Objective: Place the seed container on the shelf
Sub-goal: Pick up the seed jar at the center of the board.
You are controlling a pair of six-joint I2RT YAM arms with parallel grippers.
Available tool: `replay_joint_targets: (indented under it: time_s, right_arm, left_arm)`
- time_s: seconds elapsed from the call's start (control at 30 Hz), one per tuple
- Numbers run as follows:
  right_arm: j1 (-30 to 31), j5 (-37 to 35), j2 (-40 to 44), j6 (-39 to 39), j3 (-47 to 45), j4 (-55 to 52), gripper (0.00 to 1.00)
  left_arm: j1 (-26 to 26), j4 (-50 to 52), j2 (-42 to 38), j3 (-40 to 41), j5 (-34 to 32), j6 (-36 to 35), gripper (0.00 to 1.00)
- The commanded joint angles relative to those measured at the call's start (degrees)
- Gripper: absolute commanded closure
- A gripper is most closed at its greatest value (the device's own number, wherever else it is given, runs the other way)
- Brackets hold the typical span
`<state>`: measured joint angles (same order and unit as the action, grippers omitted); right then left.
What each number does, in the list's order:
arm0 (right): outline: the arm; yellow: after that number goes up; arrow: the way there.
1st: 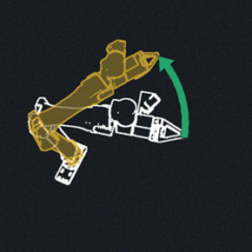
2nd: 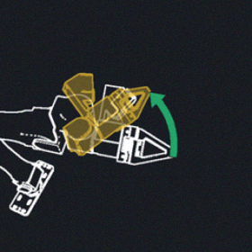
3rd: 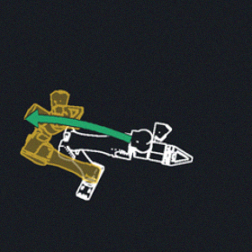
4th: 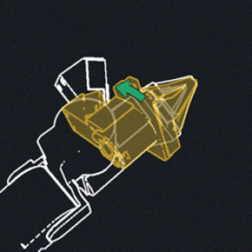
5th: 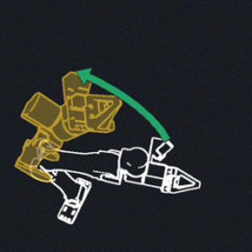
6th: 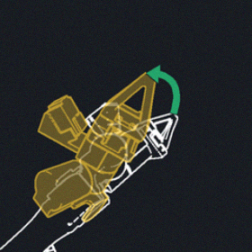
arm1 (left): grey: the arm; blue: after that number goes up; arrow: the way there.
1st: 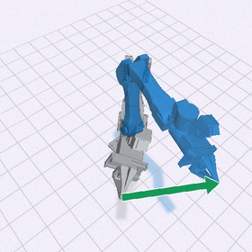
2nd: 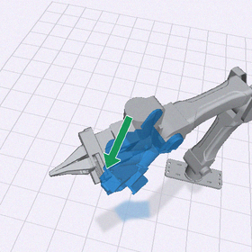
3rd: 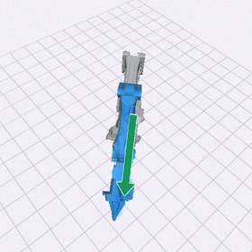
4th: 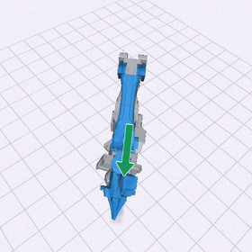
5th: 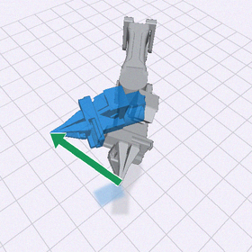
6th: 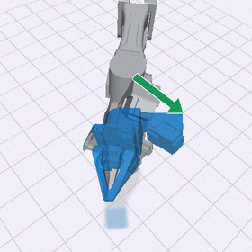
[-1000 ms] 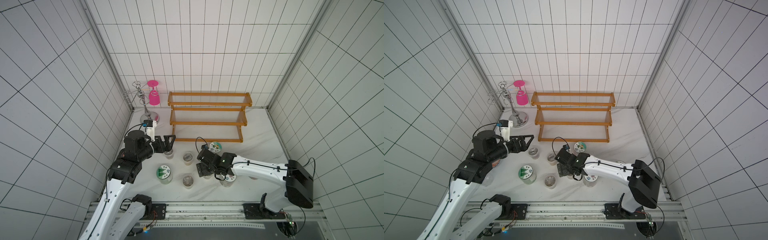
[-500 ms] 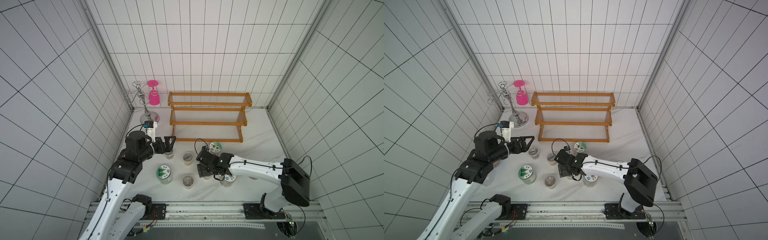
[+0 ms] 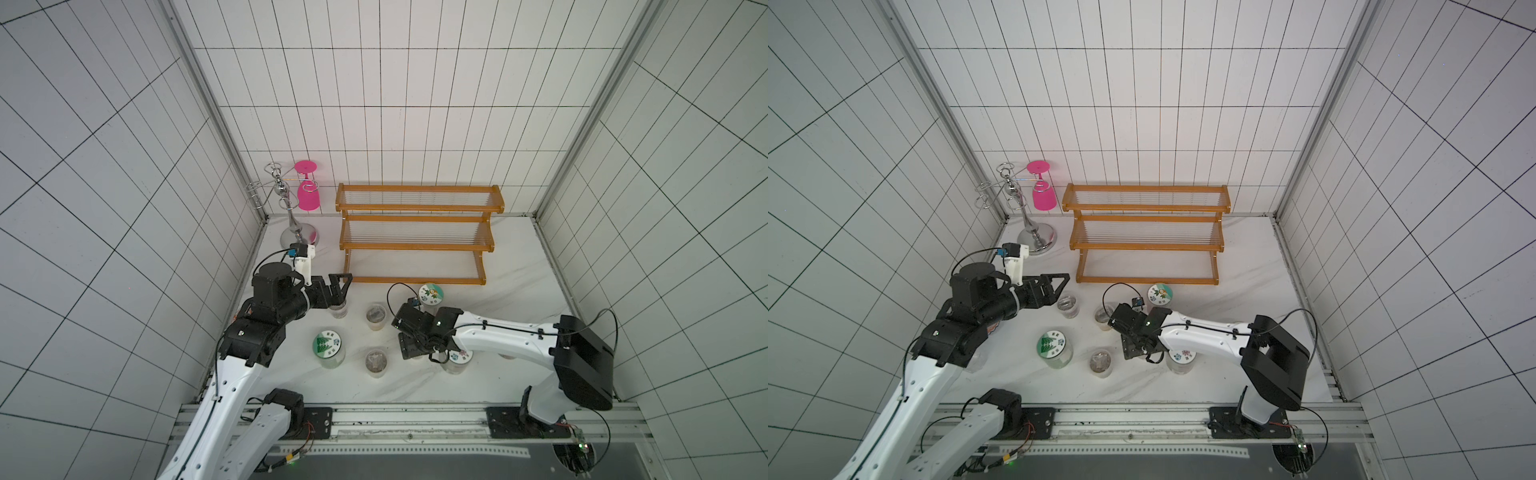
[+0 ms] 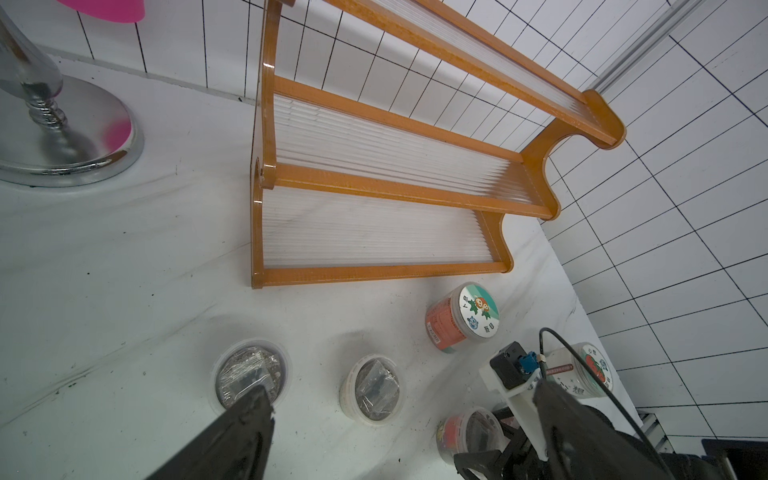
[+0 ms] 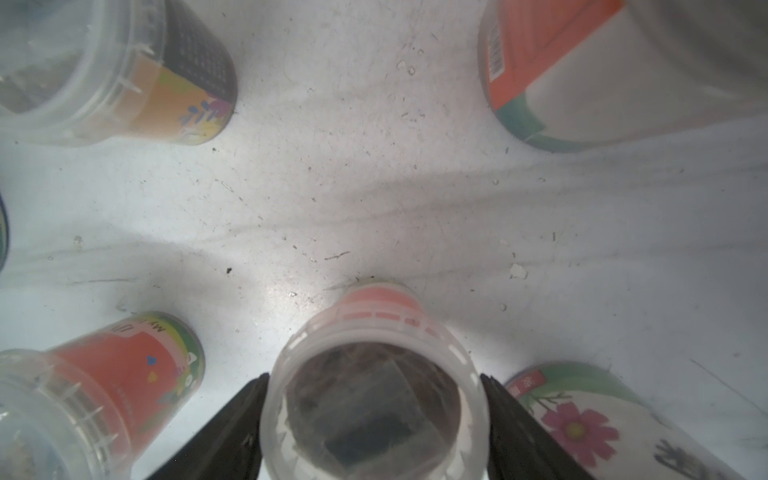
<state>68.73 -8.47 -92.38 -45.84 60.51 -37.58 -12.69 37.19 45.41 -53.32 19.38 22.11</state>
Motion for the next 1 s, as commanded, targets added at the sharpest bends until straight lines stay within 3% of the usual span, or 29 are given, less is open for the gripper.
replay_joint_targets:
  time_s: [0.0, 0.13, 0.37, 0.47, 0.67, 0.8, 0.97]
  right_arm:
    - [0.47, 0.90, -1.13, 0.73, 0.69, -1.35, 0.29]
    - [0.46, 1.36, -0.12, 1.65, 1.50, -1.97, 0.38]
    - [0.01, -0.76, 5.24, 4.31, 6.68, -10.57, 0.41]
    - [-0.99, -0.67, 7.64, 5.79, 10.17, -15.69, 0.42]
    - [-5.12, -0.13, 11.09, 10.57, 20.44, -28.50, 0.43]
    - [-8.38, 0.33, 12.30, 14.19, 28.48, -35.86, 0.43]
    - [-11.87, 3.00, 12.35, 18.17, 36.64, -41.83, 0.43]
  left_arm:
    - [-0.06, -0.54, -0.01, 0.32, 0.44, 0.13, 0.01]
    - [-0.06, -0.54, -0.14, 0.23, 0.79, -0.02, 0.01]
    - [-1.26, -1.74, -0.71, 0.14, 2.62, -1.19, 0.01]
    - [-5.78, -3.70, -1.11, 0.06, -0.13, -2.60, 0.01]
    - [-20.37, -10.80, -0.15, 1.33, -7.49, -8.31, 0.01]
    - [-26.57, -22.60, -0.32, 5.89, -6.07, -12.19, 0.01]
    - [-29.47, -37.47, 1.75, 11.04, -1.41, -15.78, 0.02]
